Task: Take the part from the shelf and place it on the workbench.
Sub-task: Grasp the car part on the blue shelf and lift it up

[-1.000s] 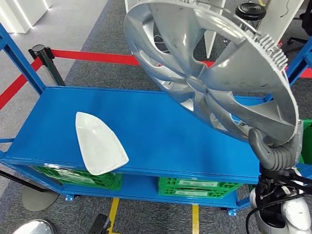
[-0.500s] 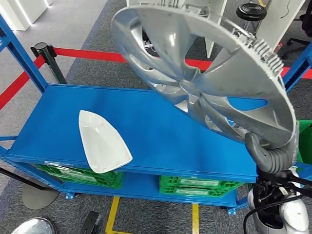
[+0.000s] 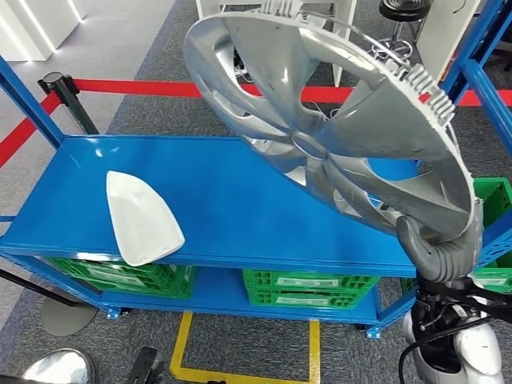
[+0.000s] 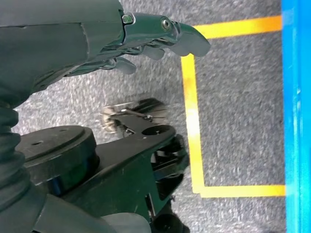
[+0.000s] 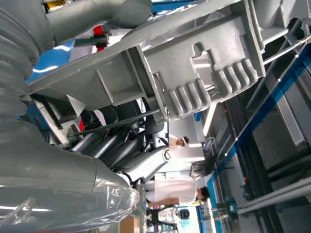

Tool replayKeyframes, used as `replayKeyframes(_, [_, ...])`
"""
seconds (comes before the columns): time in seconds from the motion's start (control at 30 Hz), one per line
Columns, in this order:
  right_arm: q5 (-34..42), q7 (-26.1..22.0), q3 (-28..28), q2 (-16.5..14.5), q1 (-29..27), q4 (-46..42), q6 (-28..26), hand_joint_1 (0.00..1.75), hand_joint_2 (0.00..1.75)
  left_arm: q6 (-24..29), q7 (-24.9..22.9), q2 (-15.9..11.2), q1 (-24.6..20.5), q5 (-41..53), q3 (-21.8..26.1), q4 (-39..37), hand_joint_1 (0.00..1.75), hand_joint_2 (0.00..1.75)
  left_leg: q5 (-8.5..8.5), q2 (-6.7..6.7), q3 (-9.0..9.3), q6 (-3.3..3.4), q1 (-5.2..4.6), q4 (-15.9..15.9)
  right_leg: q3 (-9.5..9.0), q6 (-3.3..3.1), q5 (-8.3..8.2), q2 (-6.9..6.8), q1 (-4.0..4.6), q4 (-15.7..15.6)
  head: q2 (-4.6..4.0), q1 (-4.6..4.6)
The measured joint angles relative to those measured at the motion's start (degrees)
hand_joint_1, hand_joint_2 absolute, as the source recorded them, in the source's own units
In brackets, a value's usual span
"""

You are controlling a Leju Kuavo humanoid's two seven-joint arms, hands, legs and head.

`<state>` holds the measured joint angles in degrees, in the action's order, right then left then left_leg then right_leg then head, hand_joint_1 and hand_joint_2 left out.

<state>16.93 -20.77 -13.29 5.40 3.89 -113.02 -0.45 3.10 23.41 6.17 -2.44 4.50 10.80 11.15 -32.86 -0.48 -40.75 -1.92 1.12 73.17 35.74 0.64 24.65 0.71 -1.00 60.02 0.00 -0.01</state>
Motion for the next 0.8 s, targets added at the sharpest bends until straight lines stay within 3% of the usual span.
replayKeyframes(0.03, [0.1,0.0,0.0,0.0,0.0,0.1,0.1,1.75,1.75,0.0,0.0,0.0,0.0,-0.1,0.1,0.0,0.0,1.75,0.27,0.0,0.47,0.43,-0.24,0.6,0.6,-0.07,-0.45,-0.02,0.29,0.0,0.0,0.0])
replayKeyframes(0.07, [0.3,-0.1,0.0,0.0,0.1,0.3,0.3,1.75,1.75,0.1,0.0,-0.1,-0.1,-0.2,0.2,0.0,0.0,1.75,1.43,0.0,1.96,1.0,-0.56,-0.7,1.19,-0.11,-0.93,-0.02,0.56,0.0,0.0,0.01])
replayKeyframes(0.1, [0.4,-0.2,0.0,0.0,0.1,0.5,0.4,1.75,1.75,0.1,0.1,-0.1,-0.2,-0.4,0.3,0.0,0.0,1.75,2.9,-0.01,4.37,1.72,-0.96,-3.9,1.69,-0.12,-1.41,-0.01,0.77,0.0,0.0,0.02])
replayKeyframes(0.17, [0.7,-0.4,0.0,0.0,0.2,0.8,0.5,1.75,1.75,0.1,0.2,-0.4,-0.6,-0.5,0.5,0.0,0.0,1.75,4.23,0.04,9.52,2.9,-1.75,-11.5,2.48,0.03,-2.32,-0.04,1.11,0.0,0.01,0.06])
replayKeyframes(0.23, [1.1,-0.5,0.0,0.0,0.4,1.2,0.8,1.75,1.75,0.2,0.3,-0.6,-1.0,-0.7,0.6,0.0,0.0,1.75,4.2,-0.01,11.62,2.98,-2.19,-15.6,2.91,0.52,-3.37,-0.15,1.1,-0.2,0.01,0.03])
replayKeyframes(0.3, [1.5,-0.7,-0.1,0.0,0.5,1.7,1.1,1.75,1.75,0.2,0.3,-0.7,-1.1,-0.9,0.8,0.0,0.0,1.75,5.17,-0.04,11.18,2.81,-2.17,-16.4,3.2,1.21,-4.36,-0.17,0.93,-0.6,0.02,-0.07])
replayKeyframes(0.33, [1.6,-0.7,0.0,0.1,0.5,1.9,1.2,1.75,1.75,0.2,0.3,-0.8,-1.2,-0.9,0.9,0.0,0.0,1.75,5.78,0.04,10.84,2.98,-2.06,-16.6,3.57,1.56,-3.9,-0.18,0.91,-0.4,0.02,-0.06])
replayKeyframes(0.37, [1.7,-0.8,0.0,0.2,0.6,2.2,1.3,1.75,1.75,0.2,0.2,-0.8,-1.2,-0.9,1.0,0.0,0.0,1.75,6.44,0.13,10.39,3.21,-1.9,-16.9,4.08,1.87,-2.45,-0.18,0.9,0.7,0.02,0.04])
replayKeyframes(0.47, [1.7,-0.8,0.0,0.4,0.9,2.7,1.5,1.75,1.75,0.0,0.1,-0.8,-1.5,-0.8,1.1,0.0,0.0,1.75,8.3,0.27,8.3,3.55,-1.75,-17.0,6.37,2.55,5.44,-0.29,0.78,10.2,0.01,0.24])
replayKeyframes(0.5, [1.7,-0.8,0.0,0.4,1.0,2.8,1.5,1.75,1.75,-0.1,0.0,-0.8,-1.5,-0.8,1.2,0.1,0.0,1.75,8.91,0.31,7.5,3.52,-1.76,-16.9,6.72,2.67,6.77,-0.31,0.77,13.3,0.0,0.22])
replayKeyframes(0.53, [1.6,-0.8,0.0,0.4,1.0,3.0,1.5,1.75,1.75,-0.1,0.0,-0.9,-1.6,-0.8,1.2,0.1,0.0,1.75,9.57,0.36,6.64,3.47,-1.76,-16.9,6.27,2.72,6.54,-0.31,0.77,14.9,0.01,0.22])
replayKeyframes(0.57, [1.4,-0.8,0.0,0.4,1.0,3.1,1.5,1.75,1.75,-0.1,0.0,-0.9,-1.7,-0.8,1.2,0.1,0.0,1.75,10.22,0.4,5.82,3.38,-1.75,-16.9,4.91,2.73,5.21,-0.31,0.77,14.6,0.01,0.22])
replayKeyframes(0.63, [1.2,-0.8,0.0,0.4,1.0,3.3,1.5,1.75,1.75,-0.1,0.0,-0.9,-1.8,-0.7,1.3,0.1,0.0,1.75,11.46,0.41,4.38,3.07,-1.74,-16.8,-0.23,2.65,2.73,-0.34,0.76,9.0,0.01,0.21])
replayKeyframes(0.7, [1.1,-0.6,0.0,0.4,1.0,3.5,1.6,1.75,1.75,-0.2,-0.1,-0.9,-1.9,-0.6,1.3,0.1,0.0,1.75,12.54,0.37,3.53,2.54,-1.83,-16.7,-5.68,2.32,3.95,-0.28,0.92,1.1,0.01,0.15])
replayKeyframes(0.77, [1.0,-0.6,0.1,0.4,0.8,3.6,1.7,1.75,1.75,-0.2,-0.2,-1.0,-1.9,-0.4,1.3,0.1,0.0,1.75,13.63,0.36,3.2,1.93,-1.84,-16.7,-7.35,1.58,5.25,-0.15,1.21,-2.3,0.02,0.14])
replayKeyframes(0.8, [1.0,-0.7,0.2,0.5,0.6,3.7,1.7,1.75,1.75,-0.2,-0.3,-1.1,-1.8,-0.3,1.3,0.1,0.0,1.75,14.09,0.33,3.1,1.63,-1.8,-16.8,-6.79,1.03,4.87,-0.17,1.17,-2.3,0.02,0.17])
